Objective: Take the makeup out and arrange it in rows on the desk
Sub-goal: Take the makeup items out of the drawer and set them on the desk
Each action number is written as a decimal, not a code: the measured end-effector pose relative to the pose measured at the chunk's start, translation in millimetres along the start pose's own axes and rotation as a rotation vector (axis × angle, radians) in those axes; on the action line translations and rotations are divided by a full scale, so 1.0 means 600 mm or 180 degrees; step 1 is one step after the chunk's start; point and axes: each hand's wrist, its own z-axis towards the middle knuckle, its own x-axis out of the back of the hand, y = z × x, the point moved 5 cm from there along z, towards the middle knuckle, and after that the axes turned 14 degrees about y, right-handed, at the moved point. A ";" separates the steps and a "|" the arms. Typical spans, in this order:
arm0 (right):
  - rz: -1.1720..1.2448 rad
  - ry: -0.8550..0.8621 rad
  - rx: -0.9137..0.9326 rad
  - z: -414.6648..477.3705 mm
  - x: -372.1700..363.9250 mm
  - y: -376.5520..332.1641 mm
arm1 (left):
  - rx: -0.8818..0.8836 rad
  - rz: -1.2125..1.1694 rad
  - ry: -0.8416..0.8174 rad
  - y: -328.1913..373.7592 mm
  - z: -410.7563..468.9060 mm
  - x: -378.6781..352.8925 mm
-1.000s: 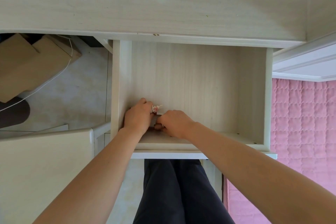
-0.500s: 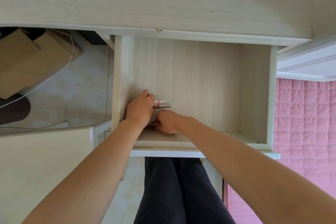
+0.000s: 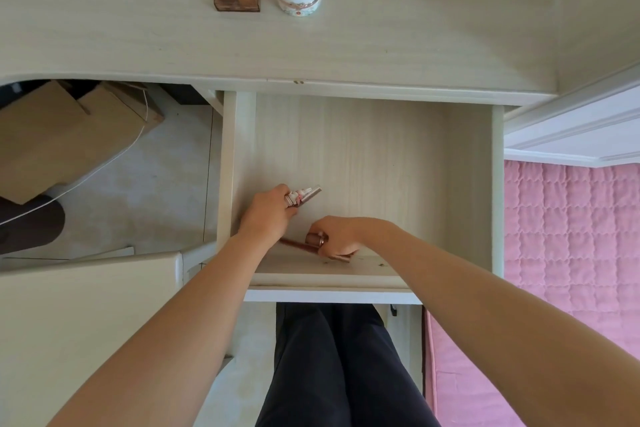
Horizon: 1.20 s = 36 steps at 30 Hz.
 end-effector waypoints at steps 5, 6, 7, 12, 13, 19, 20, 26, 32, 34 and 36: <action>0.0267 0.0295 -0.0083 -0.057 0.043 0.030 | 0.0269 -0.0497 0.0176 0.022 -0.023 0.033; 0.0388 0.0405 -0.0110 -0.071 0.050 0.036 | 0.0333 -0.0604 0.0201 0.028 -0.030 0.038; 0.0541 0.0534 -0.0131 -0.084 0.058 0.041 | 0.0414 -0.0794 0.0213 0.035 -0.038 0.043; 0.1320 0.1375 -0.0345 -0.153 0.079 0.061 | 0.0686 -0.1494 0.0333 0.072 -0.086 0.064; 0.1565 0.1534 -0.0410 -0.166 0.080 0.064 | 0.0700 -0.1574 0.0330 0.082 -0.094 0.067; 0.2745 0.1929 -0.0543 -0.221 0.084 0.061 | 0.0886 -0.2094 0.0457 0.140 -0.130 0.082; 0.2789 0.1979 -0.0554 -0.226 0.087 0.058 | 0.0917 -0.2195 0.0468 0.148 -0.134 0.084; 0.3112 0.2251 -0.0618 -0.244 0.115 0.042 | 0.1092 -0.2577 0.0473 0.194 -0.130 0.105; 0.3339 0.2666 -0.0598 -0.249 0.198 0.028 | 0.1078 -0.2636 0.0489 0.239 -0.073 0.148; 0.3339 0.2768 -0.0590 -0.246 0.232 0.024 | 0.1046 -0.2607 0.0481 0.254 -0.047 0.163; 0.3339 0.2832 -0.0582 -0.240 0.265 0.019 | 0.0994 -0.2557 0.0481 0.271 -0.017 0.179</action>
